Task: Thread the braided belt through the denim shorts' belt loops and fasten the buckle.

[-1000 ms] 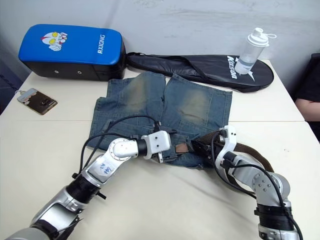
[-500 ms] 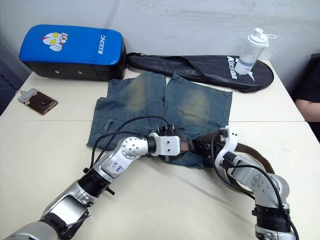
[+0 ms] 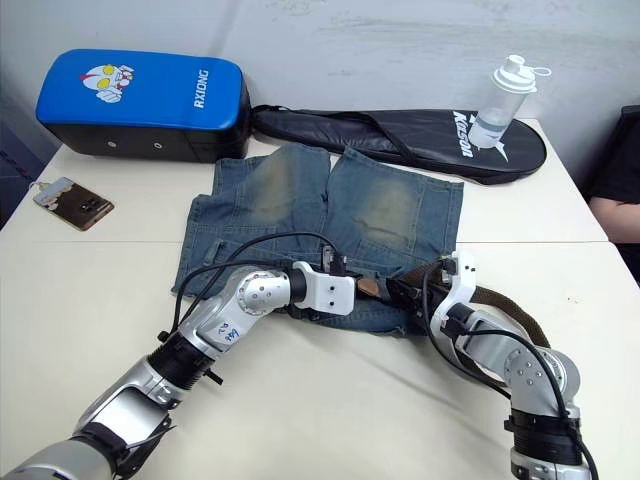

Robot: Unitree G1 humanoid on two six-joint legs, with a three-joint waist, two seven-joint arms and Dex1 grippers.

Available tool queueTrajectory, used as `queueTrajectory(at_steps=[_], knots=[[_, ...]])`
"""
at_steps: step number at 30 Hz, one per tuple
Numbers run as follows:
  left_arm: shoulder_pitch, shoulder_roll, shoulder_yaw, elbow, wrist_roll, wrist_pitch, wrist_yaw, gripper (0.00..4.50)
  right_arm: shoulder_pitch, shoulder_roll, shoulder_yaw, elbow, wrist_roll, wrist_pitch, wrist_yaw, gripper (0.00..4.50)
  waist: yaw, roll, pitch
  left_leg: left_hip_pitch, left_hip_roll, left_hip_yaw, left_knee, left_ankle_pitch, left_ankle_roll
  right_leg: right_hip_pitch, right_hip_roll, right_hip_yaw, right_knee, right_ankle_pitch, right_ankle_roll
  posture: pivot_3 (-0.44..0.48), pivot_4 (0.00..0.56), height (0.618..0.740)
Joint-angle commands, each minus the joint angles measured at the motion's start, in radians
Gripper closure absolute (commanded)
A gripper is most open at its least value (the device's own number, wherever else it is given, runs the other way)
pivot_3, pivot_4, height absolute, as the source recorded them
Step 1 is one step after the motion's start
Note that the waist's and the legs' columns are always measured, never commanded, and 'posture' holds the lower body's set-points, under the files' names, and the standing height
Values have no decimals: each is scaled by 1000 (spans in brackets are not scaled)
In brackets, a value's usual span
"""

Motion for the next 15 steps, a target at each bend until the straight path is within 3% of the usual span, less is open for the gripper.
queueTrajectory(at_steps=[1, 5, 7, 11, 15], knots=[[-13, -12, 44, 1, -2, -12, 13, 4418, 4, -2, -68, -29, 56, 0, 3, 4500, 0, 0, 0, 0, 0, 0, 0, 0, 0, 0, 0, 0, 0, 0, 0, 0, 150, 740], [-18, -17, 79, 26, -24, -10, 7, 4500, 32, -120, -141, -85, 119, 25, 118, 2954, 2, 1, 0, -1, 0, 0, 0, 0, 0, -1, 0, 0, 0, 0, 0, 0, 150, 740], [-22, -20, 95, 41, -36, -13, 2, 4500, 65, -205, -129, -135, 70, -5, 225, 1879, 5, 1, 0, -2, 0, 0, 0, 0, 1, -2, 0, 0, 0, 0, 0, 0, 150, 740], [-38, -21, 118, 80, -54, -28, -7, 4500, 166, -389, -14, -269, -187, -240, 507, 108, 6, 1, 0, -3, 0, 2, 0, 0, 1, -4, 2, 0, 0, 0, 0, 0, 150, 740], [-67, -17, 131, 118, -61, -48, -17, 4500, 214, -461, 102, -325, -408, -460, 648, 39, 4, 0, 1, -2, 1, 2, 0, 0, 0, -5, 3, -1, 1, 0, 0, 0, 150, 740]])
